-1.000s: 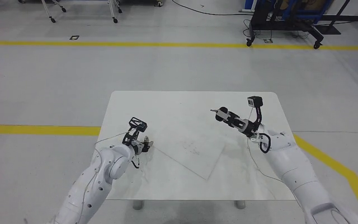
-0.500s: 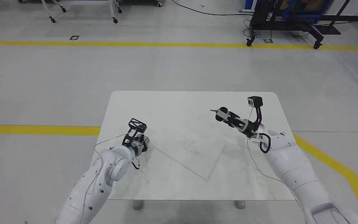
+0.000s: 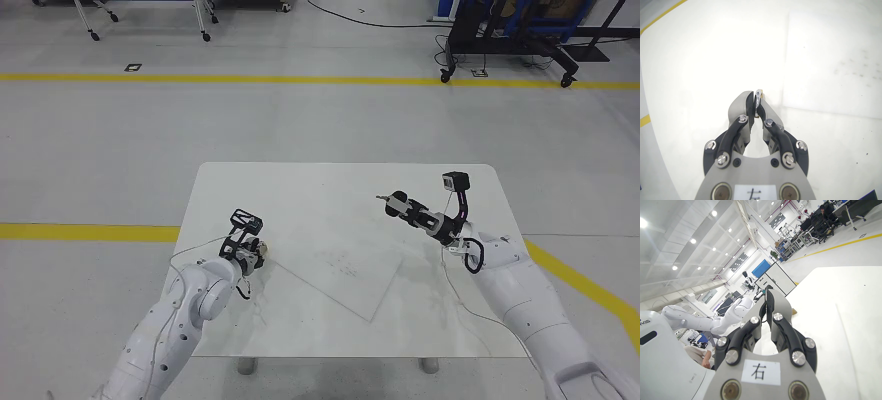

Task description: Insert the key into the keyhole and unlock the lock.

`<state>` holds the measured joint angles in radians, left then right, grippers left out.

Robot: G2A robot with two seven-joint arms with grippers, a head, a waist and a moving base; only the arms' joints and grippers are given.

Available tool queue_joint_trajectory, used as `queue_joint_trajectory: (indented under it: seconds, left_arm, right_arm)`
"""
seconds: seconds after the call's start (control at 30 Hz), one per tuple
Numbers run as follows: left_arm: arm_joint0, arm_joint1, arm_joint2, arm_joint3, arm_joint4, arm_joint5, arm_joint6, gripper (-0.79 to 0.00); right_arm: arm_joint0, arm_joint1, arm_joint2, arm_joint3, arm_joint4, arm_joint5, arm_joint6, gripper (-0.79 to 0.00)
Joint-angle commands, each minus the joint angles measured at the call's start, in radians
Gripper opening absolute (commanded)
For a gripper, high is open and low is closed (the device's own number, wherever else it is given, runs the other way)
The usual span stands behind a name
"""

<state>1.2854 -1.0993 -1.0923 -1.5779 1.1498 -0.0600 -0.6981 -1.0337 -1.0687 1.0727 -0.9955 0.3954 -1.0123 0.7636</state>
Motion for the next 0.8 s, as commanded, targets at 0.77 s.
queue_joint_trajectory:
  seconds: [0.77]
  left_arm:
    - [-0.003, -0.01, -0.014, 0.015, 0.017, -0.013, -0.027, -0.785]
  right_arm:
    - [0.0, 0.0, 0.0, 0.0, 0.0, 0.0, 0.0, -0.785]
